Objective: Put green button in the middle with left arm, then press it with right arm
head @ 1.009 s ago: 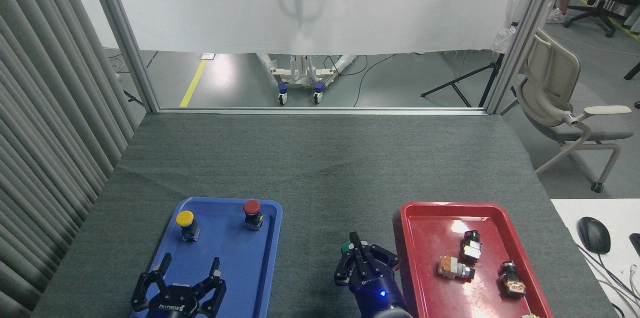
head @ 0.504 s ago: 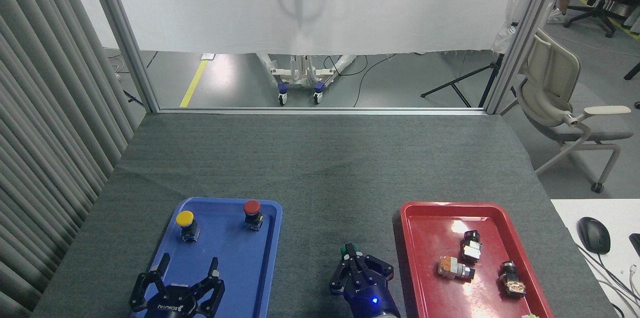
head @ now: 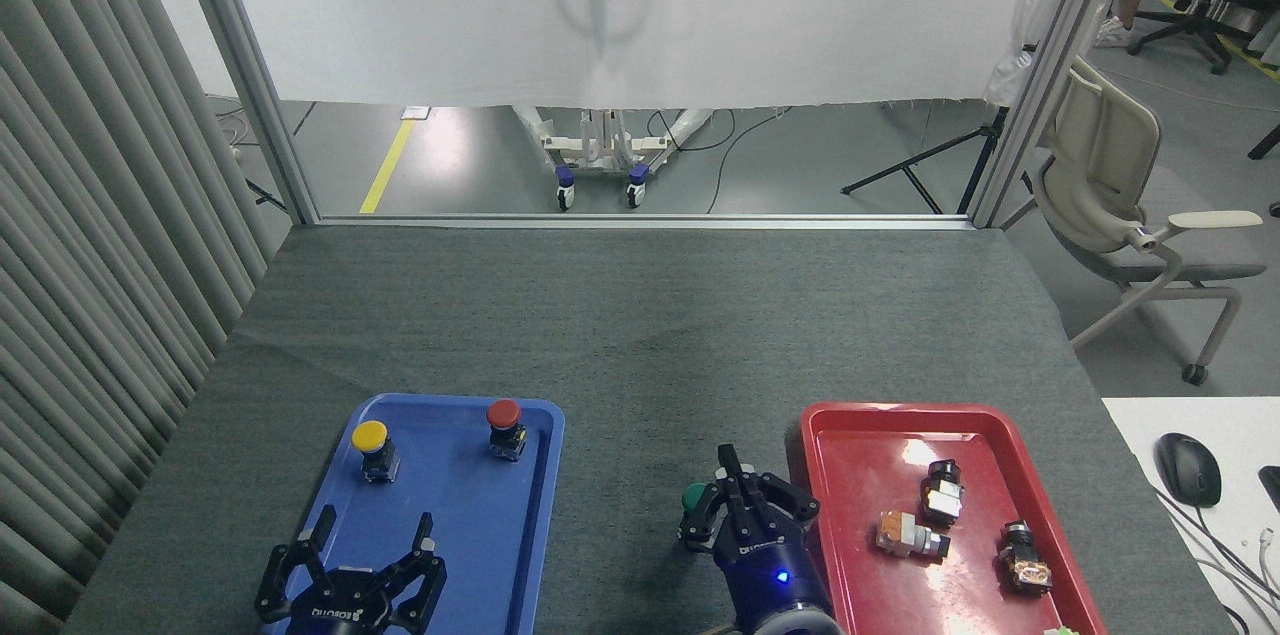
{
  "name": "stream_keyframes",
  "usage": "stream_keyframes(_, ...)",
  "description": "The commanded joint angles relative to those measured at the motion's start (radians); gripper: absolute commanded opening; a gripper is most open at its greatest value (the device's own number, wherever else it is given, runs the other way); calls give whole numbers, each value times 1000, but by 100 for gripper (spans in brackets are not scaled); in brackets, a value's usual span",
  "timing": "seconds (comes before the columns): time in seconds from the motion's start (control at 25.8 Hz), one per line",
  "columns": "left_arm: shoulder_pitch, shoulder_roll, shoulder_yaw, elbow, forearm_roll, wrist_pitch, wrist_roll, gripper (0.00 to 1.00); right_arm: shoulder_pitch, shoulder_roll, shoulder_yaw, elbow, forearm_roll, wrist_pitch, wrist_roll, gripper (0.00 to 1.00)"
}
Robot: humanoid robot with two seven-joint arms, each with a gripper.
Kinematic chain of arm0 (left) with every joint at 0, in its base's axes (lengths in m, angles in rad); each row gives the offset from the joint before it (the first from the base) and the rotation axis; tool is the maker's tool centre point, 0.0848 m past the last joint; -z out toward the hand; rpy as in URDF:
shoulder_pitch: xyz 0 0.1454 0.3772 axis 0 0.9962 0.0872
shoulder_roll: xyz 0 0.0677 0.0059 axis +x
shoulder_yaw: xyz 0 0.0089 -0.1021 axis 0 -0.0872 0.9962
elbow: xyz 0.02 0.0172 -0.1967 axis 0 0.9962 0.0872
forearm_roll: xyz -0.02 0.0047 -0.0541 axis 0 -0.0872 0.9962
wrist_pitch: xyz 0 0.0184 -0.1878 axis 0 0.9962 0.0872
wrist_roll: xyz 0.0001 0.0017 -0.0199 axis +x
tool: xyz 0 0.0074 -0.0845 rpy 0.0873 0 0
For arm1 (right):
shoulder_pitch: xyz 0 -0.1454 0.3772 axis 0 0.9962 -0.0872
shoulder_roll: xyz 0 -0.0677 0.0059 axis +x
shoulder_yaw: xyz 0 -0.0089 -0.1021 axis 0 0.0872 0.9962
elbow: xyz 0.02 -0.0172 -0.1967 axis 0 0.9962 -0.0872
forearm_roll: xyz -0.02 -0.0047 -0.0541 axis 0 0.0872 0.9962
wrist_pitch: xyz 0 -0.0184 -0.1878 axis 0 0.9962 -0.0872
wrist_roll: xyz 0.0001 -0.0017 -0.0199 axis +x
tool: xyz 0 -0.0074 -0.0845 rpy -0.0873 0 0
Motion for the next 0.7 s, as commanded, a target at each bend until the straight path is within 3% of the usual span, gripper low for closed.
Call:
stream_keyframes(0.0,-2,-2,8,2,21,1,-9,100,50,-13,-89,-72,-3,-11,-5,98)
stream_keyframes(0.27,-5,2,11,4,112,1,-4,100,136,-65,-219,-163,-15,-191,-49,100)
stream_keyframes(0.66,-9,2,12,2,113,1,5,100,157,-70,-283,-198,-17,-192,-51,100)
